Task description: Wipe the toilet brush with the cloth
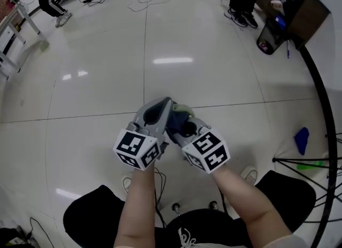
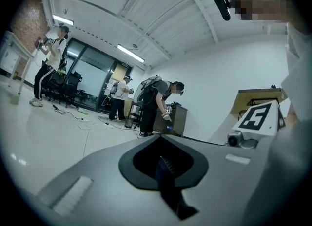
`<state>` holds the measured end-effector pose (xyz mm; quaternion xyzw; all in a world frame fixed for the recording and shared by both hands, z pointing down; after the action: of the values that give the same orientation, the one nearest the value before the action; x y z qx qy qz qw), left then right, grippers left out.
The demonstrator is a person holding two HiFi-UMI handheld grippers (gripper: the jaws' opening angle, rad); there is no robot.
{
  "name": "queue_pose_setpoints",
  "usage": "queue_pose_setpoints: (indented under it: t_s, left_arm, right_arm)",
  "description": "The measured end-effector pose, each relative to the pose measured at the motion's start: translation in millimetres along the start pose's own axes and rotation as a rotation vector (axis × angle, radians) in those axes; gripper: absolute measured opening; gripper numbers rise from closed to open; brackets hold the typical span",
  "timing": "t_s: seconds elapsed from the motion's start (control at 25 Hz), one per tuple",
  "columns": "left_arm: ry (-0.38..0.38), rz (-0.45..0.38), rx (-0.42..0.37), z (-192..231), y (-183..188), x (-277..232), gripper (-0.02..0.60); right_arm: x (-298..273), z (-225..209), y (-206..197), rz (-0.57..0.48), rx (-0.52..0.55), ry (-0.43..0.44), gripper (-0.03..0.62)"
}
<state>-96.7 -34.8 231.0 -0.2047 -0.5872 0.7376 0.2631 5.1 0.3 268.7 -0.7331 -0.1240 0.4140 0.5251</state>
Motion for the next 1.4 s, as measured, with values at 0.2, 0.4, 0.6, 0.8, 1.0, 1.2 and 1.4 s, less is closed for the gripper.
queue_pose_setpoints:
  t_s: [0.2,0.4,0.6,0.8,1.0,1.2,1.4]
  left_arm:
    - [-0.015,0.020,-0.015,-5.7,2.5,-3.9,0.005]
    - [-0.014,0.025,-0.026,-8.4,5.8,-5.6,0.005]
    - [-0.016,0.037,-0.053,-9.3,8.3,-4.4,0.005]
    - [-0.008,0.039,-0.059,-6.3,6.4,-4.3,0.005]
    - [0.002,0.037,-0.053,-2.2,5.2,-2.9,0.005]
    - [-0.001,0.036,-0.032,3.6,6.7,-3.5,0.006]
    - [0.025,-0.037,0.037,0.5,19.7,-2.5,0.005]
  right_arm:
    - [-2.8,-30.9,-22.1,-0.020,-0.289,-0.047,0.063]
    - [-6.9,-56.8,-53.4,0.020,-0.450,-0.108,0.063]
    - [-15.2,-72.2,-90.8,0.055,-0.579,-0.155,0.061]
    - [-32.3,-83.7,-128.5,0.109,-0.673,-0.187,0.061]
    - [-46.6,-90.0,-173.1,0.220,-0.708,-0.240,0.063]
    - [-49.8,-87.4,-190.4,0.299,-0.702,-0.225,0.063]
    - [-8.6,-68.5,-161.5,0.291,-0.464,-0.135,0.063]
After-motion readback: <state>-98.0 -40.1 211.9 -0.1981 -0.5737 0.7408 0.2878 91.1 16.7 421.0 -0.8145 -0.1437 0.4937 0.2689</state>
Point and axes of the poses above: the fingertips, and each gripper's own axes: x backward along the fingers, z to its left, y out of its top, the point moved 8 cm from there along x, backward along the fingers, and after that the axes turned 6 degrees about -y, right-handed, at the moved point
